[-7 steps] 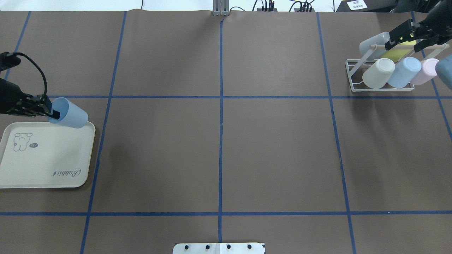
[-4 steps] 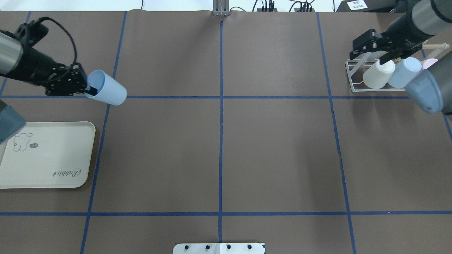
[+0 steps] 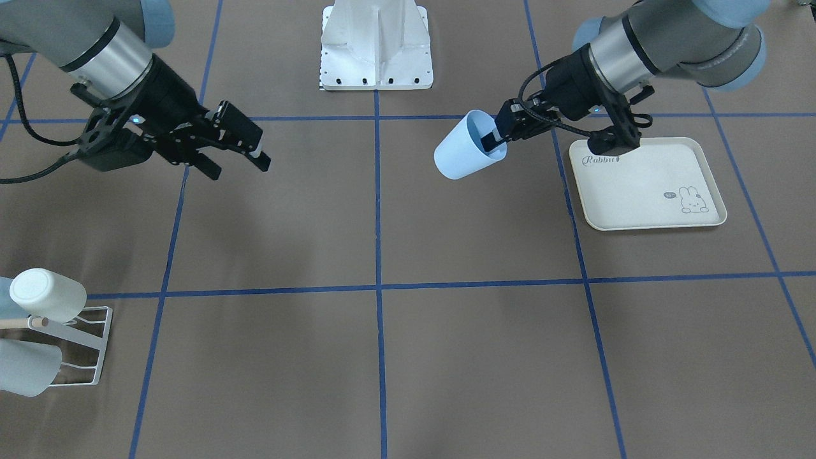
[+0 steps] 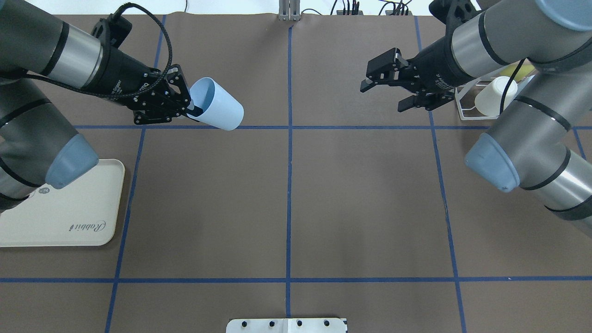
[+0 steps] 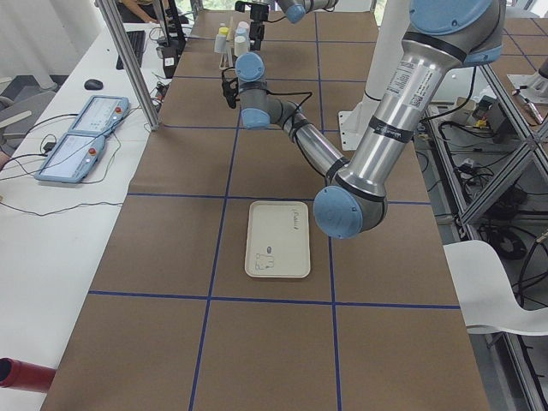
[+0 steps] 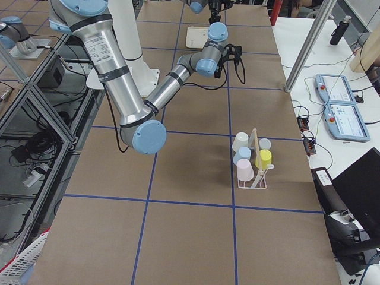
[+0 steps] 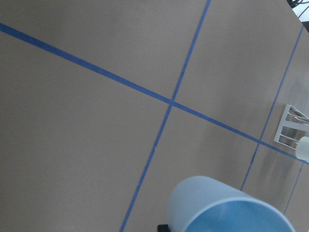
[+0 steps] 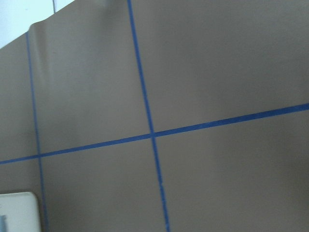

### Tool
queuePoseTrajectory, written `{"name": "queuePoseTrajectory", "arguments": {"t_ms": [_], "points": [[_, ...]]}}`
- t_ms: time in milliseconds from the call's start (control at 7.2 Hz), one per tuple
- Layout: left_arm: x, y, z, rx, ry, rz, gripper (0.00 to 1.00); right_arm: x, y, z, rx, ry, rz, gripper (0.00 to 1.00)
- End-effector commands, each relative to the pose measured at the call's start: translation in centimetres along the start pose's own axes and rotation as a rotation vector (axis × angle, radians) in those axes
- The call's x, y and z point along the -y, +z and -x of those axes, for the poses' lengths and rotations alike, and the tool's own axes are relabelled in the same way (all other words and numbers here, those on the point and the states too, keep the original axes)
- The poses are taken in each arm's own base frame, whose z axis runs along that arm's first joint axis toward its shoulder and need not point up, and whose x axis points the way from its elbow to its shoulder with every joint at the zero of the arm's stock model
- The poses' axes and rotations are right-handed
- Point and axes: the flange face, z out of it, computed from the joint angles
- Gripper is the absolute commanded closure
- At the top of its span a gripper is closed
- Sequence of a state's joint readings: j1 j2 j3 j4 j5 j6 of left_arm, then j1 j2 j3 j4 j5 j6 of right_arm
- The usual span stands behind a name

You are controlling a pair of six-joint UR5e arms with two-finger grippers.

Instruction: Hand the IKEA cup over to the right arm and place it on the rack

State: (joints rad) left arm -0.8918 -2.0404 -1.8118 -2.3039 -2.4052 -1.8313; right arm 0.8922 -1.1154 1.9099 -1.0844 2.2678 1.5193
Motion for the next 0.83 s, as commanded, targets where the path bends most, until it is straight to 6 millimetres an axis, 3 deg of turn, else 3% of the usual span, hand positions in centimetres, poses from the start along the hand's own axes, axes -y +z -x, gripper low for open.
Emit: {"name": "queuePoseTrajectory", "arguments": {"t_ms": [0,416,694], "points": [[-1.8,0.9,-1.2,-0.166,-0.050,-0.033,1.00,-3.0,-2.5,1.8,0.287,0.076,0.045,0.01],[-2.7,-1.4,-0.9,-0.459,-0.204,0.040,1.00,-4.0,-4.5,2.8,0.510,0.104,0.038,0.02],[-2.9,-2.2,1.3,-0.633,-0.313,0.218,1.00,-6.4,-4.4,3.3,0.664,0.031,0.065,0.02]]}}
